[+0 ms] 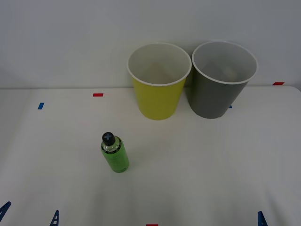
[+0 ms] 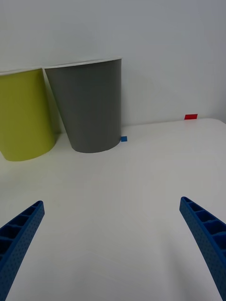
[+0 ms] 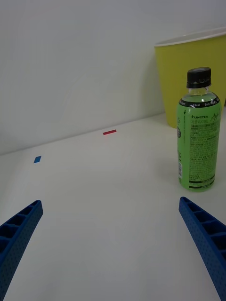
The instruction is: Put cans in the gray bin and PET bottles in the light green bin.
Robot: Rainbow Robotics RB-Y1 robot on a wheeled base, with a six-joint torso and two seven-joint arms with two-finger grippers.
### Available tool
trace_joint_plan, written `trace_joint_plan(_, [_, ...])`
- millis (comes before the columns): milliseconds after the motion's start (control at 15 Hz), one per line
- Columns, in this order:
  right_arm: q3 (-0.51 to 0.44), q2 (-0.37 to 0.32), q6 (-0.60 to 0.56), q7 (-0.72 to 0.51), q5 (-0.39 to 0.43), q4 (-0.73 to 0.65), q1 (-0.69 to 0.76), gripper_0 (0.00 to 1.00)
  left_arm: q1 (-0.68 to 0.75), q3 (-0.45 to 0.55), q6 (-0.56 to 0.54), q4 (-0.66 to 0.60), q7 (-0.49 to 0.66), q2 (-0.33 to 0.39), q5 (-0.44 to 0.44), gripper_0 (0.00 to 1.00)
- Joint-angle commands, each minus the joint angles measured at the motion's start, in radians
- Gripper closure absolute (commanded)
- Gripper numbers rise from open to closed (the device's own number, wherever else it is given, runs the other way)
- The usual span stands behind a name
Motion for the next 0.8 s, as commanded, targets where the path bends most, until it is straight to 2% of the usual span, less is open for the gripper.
trace_joint_plan(67, [0.0,0.0,0.0,0.0,0.0,0.0,0.0,0.0,0.0,0.0,0.0,0.0,0.0,0.0,0.0,0.0])
trace_joint_plan(800, [0.0,0.0,0.0,0.0,0.0,0.0,0.0,0.0,0.0,0.0,0.0,0.0,0.0,0.0,0.0,0.0])
